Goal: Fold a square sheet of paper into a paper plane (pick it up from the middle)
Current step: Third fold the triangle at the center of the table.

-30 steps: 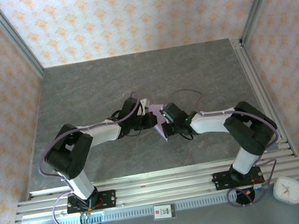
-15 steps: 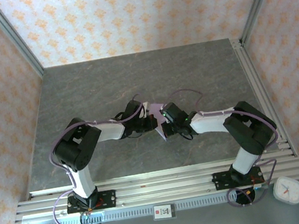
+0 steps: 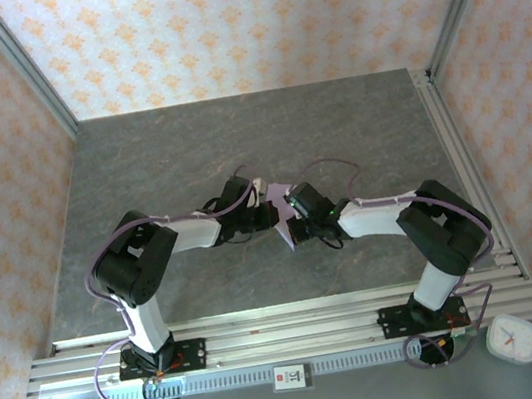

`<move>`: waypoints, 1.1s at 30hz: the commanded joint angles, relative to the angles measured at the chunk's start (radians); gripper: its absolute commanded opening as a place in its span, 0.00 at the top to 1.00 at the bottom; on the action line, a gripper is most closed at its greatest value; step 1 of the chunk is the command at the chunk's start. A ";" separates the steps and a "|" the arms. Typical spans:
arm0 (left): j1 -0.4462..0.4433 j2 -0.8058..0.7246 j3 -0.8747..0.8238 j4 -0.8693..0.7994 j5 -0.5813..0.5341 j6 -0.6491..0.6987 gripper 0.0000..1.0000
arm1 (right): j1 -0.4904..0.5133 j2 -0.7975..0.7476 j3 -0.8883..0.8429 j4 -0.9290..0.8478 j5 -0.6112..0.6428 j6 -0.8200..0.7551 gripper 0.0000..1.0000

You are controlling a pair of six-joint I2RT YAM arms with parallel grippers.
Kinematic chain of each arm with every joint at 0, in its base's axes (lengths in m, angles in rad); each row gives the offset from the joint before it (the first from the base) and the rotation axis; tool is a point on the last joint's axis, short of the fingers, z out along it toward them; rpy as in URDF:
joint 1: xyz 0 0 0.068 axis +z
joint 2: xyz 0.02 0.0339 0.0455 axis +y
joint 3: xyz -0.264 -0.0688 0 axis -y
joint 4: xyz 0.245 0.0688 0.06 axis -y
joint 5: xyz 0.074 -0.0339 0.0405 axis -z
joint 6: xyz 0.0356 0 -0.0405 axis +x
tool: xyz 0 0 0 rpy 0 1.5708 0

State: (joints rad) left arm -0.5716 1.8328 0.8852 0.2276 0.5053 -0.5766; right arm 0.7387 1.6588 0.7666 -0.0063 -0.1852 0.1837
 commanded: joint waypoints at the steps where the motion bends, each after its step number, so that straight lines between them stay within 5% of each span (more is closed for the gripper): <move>1: 0.015 0.002 0.043 -0.028 -0.021 0.041 1.00 | -0.002 0.058 -0.044 -0.087 -0.004 0.013 1.00; 15: 0.014 0.106 -0.021 -0.003 -0.067 0.067 1.00 | -0.002 0.041 -0.023 -0.110 0.004 0.008 1.00; 20: 0.013 0.099 -0.025 -0.015 -0.083 0.071 1.00 | -0.004 -0.064 0.018 -0.155 0.042 0.032 0.71; 24: 0.013 0.099 -0.024 -0.022 -0.085 0.072 1.00 | -0.005 -0.170 0.047 -0.168 0.034 0.081 0.68; 33: 0.013 0.097 -0.023 -0.032 -0.089 0.081 1.00 | -0.005 -0.181 0.019 0.028 -0.171 0.219 1.00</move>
State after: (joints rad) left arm -0.5613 1.8919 0.8948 0.2810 0.4854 -0.5220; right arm 0.7357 1.4536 0.7853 -0.0616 -0.2749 0.3378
